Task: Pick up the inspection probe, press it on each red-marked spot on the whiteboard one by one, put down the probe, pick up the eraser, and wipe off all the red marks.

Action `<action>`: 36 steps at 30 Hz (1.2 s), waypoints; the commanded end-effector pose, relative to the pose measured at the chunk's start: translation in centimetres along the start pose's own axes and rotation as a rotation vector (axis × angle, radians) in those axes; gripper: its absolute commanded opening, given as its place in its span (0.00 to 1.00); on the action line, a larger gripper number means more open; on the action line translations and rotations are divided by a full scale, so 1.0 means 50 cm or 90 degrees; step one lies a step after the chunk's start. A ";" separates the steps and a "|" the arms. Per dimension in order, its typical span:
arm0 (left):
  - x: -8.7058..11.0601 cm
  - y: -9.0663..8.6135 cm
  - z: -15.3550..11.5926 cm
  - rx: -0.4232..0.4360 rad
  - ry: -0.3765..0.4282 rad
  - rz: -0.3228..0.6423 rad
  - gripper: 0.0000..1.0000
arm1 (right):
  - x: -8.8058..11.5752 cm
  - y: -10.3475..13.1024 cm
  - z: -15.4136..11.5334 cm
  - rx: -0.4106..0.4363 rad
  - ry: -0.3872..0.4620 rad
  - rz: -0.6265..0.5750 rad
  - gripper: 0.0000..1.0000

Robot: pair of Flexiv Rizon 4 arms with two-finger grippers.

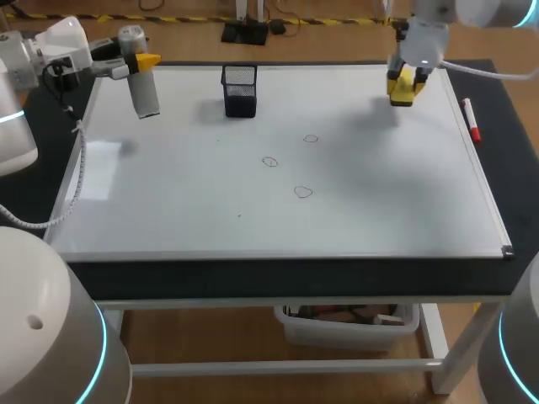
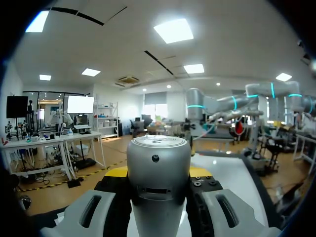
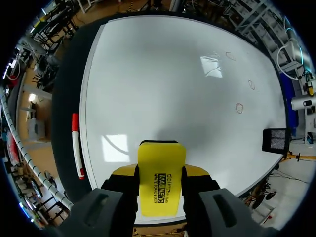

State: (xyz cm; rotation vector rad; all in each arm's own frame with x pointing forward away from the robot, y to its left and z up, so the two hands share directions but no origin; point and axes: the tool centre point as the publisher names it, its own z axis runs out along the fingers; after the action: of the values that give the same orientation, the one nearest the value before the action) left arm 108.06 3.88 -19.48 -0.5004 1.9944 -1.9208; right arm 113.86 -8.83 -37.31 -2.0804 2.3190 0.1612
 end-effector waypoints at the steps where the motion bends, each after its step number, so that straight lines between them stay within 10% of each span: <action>1: 0.000 0.000 0.001 0.002 0.000 0.002 0.00 | 0.027 0.024 -0.008 0.030 -0.008 0.011 0.00; 26: 0.000 0.000 0.001 0.002 0.000 0.002 0.00 | 0.047 0.032 -0.006 0.021 -0.026 0.039 0.00; 36: 0.136 -0.018 0.118 0.007 0.108 0.036 0.00 | 0.047 0.032 -0.006 0.021 -0.026 0.039 0.00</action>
State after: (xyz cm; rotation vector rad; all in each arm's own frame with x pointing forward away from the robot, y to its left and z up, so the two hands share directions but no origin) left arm 104.50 -3.18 -18.46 -0.2946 2.0892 -1.9856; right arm 111.99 -10.93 -37.22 -1.9697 2.3477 0.1666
